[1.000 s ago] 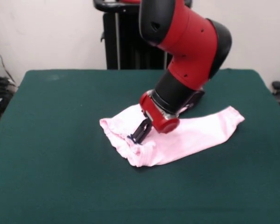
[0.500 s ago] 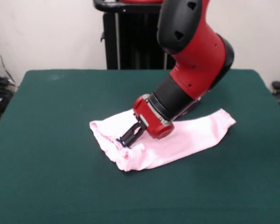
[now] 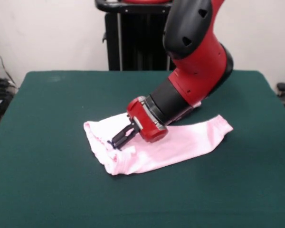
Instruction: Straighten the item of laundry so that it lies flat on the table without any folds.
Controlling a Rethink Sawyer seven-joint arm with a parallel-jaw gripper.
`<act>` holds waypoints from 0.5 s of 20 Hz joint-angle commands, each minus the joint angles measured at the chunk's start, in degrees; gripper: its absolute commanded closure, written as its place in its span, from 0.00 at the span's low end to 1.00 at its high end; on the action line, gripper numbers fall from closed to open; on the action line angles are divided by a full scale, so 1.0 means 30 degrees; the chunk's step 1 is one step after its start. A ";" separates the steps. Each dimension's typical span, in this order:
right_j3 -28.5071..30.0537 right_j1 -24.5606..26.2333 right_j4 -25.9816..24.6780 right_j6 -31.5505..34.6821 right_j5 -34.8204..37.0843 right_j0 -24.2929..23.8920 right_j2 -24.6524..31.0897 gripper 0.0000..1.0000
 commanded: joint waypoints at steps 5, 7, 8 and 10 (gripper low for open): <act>-0.1329 0.3151 0.1647 0.5155 0.1800 0.0849 -0.3221 1.00; -0.1132 0.3163 0.1799 0.4966 0.1401 0.0785 -0.3218 1.00; -0.1064 0.3188 0.1870 0.4851 0.1261 0.0782 -0.3241 1.00; -0.0967 0.3201 0.1954 0.4715 0.1033 0.0750 -0.3271 1.00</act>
